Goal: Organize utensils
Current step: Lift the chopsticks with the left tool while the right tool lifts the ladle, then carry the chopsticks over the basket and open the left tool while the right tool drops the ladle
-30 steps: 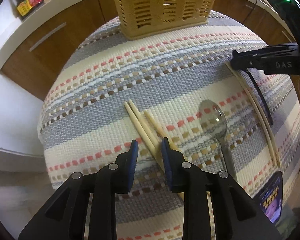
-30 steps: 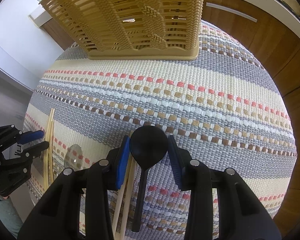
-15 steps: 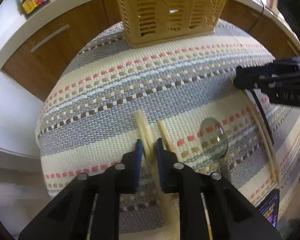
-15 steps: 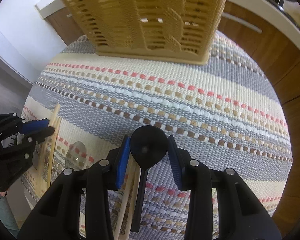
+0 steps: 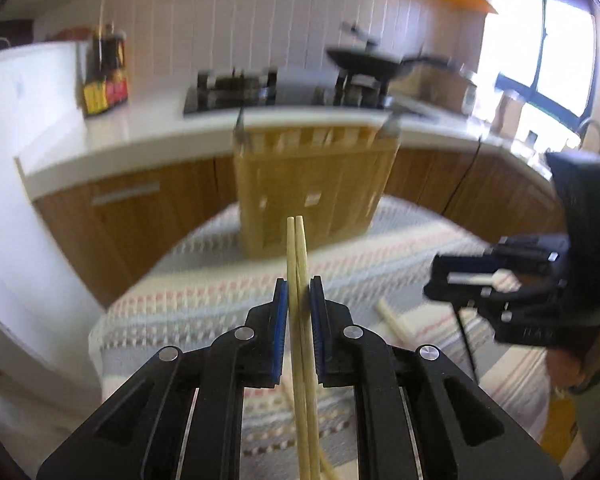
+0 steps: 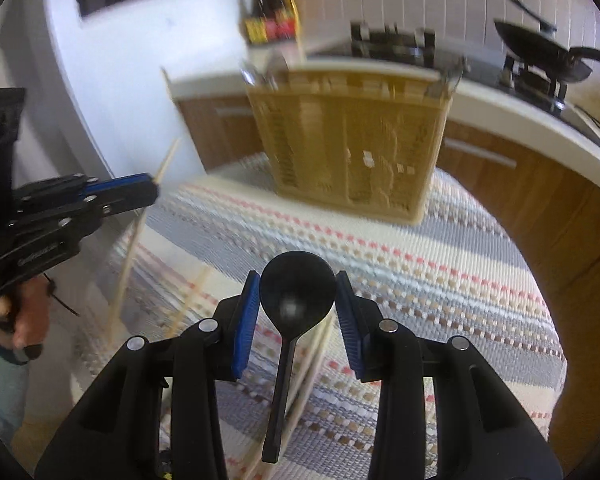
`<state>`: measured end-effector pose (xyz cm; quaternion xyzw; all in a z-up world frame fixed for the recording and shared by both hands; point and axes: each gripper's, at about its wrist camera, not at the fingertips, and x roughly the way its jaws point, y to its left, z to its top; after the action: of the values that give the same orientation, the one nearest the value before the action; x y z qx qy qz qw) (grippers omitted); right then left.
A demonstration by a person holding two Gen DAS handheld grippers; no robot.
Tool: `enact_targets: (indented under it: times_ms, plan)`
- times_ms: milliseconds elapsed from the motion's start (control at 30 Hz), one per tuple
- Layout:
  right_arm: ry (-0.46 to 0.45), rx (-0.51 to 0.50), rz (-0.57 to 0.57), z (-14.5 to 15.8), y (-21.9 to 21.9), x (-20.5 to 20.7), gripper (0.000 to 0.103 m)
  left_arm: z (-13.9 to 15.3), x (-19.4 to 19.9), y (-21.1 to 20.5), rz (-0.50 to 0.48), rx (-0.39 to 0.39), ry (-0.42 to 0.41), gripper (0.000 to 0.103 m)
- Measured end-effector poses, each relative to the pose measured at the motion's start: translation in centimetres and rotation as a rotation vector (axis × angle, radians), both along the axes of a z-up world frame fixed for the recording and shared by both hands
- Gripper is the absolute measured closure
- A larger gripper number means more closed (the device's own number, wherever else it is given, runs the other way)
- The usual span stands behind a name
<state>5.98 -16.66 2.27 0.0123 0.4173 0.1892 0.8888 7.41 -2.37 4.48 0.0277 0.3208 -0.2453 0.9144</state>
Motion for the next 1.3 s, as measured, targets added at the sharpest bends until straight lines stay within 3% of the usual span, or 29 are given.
enact_targets:
  times_ms: [367,667,833,1000,1300]
  plan:
    - [-0.241,0.098,-0.058,8.8,-1.8,1.3,0.068,8.5,0.6,-0.2,0.066,-0.216,-0.303,0.094]
    - [-0.449,0.064,-0.269,14.3,-4.3,7.6,0.068,11.4,6.7,-0.8,0.166,-0.327,-0.412,0.094]
    - [-0.491,0.055,-0.378,14.0,-6.3,11.7,0.068,11.1,10.0,-1.9,0.211,-0.323,-0.440,0.093]
    - [-0.497,0.028,-0.434,11.4,-6.9,14.6,0.068,10.2,12.4,-1.9,0.241,-0.346,-0.439,0.093]
    - [-0.544,-0.040,-0.456,8.6,-6.0,15.1,0.068,8.2,13.4,-2.5,0.254,-0.321,-0.481,0.093]
